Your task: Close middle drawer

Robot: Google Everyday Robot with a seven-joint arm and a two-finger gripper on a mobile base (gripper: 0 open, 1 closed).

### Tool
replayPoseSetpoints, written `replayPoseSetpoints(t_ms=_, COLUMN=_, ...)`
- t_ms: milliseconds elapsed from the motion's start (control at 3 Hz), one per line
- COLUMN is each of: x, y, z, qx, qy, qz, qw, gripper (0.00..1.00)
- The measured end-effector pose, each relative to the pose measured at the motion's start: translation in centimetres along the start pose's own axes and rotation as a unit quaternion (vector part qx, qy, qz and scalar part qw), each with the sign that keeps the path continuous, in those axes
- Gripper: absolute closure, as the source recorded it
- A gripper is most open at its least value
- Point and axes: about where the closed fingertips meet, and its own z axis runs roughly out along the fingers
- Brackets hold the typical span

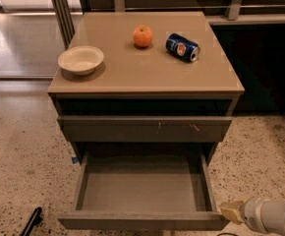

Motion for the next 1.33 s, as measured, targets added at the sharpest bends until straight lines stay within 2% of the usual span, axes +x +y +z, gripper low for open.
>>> replayPoseSetpoints(t_ms=667, x=0.8, y=0.8, z=0.1, qx=-0.001, qy=-0.001, qz=0.01, qw=0.9999, gripper=1.0)
replayPoseSetpoints(t_ms=1000, x=2.9, y=0.8, z=0.2, qx=0.007, qy=-0.002, qz=0.049, qw=0.9988, gripper=1.0)
replayPoseSetpoints(t_ms=1333, x=4.7, y=0.8, z=0.8, qx=0.003, qy=0.005, qz=0.079, qw=0.9969, gripper=1.0)
